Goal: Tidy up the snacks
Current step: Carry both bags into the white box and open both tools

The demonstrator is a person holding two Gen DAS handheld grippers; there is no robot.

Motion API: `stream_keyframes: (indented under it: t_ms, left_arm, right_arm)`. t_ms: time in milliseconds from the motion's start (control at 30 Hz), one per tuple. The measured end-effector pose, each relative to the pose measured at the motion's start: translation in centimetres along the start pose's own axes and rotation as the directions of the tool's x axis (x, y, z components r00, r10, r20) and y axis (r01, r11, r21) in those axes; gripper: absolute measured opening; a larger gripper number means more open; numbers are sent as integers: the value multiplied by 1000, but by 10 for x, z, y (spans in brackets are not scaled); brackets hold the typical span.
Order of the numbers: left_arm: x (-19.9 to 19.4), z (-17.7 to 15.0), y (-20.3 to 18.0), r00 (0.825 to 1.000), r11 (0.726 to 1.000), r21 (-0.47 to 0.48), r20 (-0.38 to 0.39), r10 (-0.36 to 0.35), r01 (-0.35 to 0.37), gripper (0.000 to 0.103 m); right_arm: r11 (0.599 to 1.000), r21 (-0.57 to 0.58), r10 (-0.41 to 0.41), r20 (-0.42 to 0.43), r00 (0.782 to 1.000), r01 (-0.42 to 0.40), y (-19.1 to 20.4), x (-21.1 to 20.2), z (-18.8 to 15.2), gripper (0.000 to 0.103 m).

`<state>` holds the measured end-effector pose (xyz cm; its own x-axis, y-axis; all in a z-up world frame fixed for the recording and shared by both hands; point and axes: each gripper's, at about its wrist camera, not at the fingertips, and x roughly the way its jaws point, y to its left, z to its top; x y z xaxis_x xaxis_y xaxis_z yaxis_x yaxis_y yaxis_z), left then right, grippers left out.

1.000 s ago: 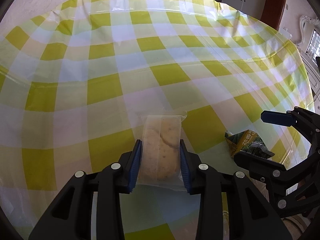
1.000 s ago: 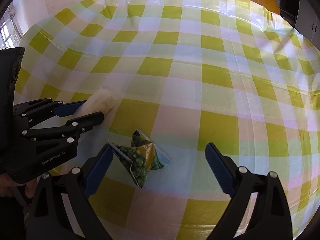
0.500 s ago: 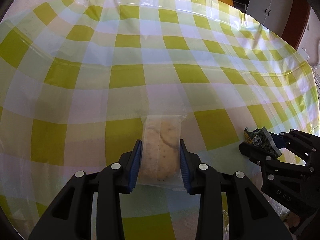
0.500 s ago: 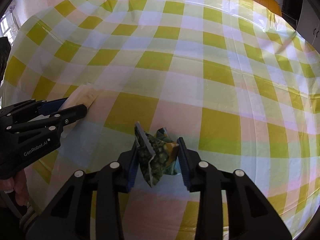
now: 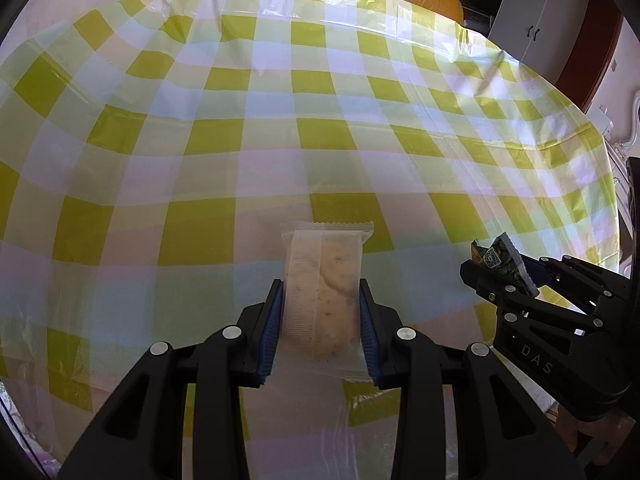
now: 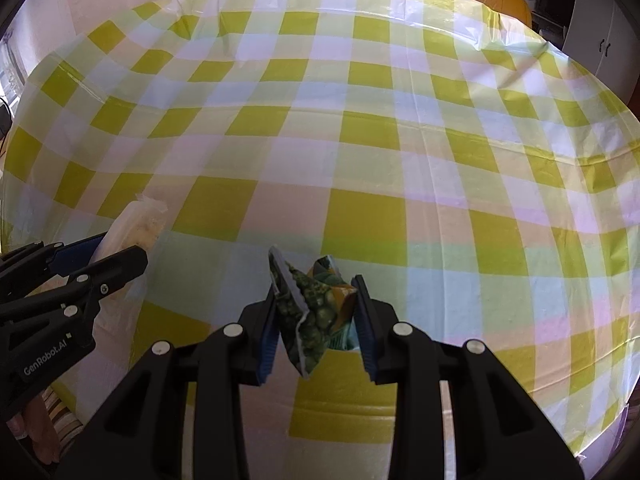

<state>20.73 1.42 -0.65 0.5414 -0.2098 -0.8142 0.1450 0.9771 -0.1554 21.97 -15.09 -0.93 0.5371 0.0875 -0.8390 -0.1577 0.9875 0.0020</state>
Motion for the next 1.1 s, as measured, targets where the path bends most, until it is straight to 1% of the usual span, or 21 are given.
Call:
stream_keyframes:
  t_ms: [133, 367, 567, 833, 1100]
  left_arm:
    - [-11, -10, -25, 999, 999, 5, 1, -36, 36, 34]
    - [-27, -24, -71, 995, 995, 32, -1, -97, 97, 34]
    - [-35, -35, -107, 989, 986, 74, -13, -150, 151, 34]
    - [-45, -51, -152, 973, 963, 135, -40, -229, 232, 34]
    - [-50, -65, -199, 949, 931, 184, -82, -305, 315, 34]
  right_arm:
    - [1000, 25, -17, 12, 1000, 17, -19, -18, -14, 34]
    - [993, 112, -38, 20, 999, 35, -67, -50, -46, 34]
    - [982, 170, -89, 22, 996, 84, -105, -78, -75, 34]
    - [958, 238, -163, 5, 987, 157, -148, -109, -114, 34]
    - [929, 284, -241, -17, 970, 236, -178, -134, -147, 34]
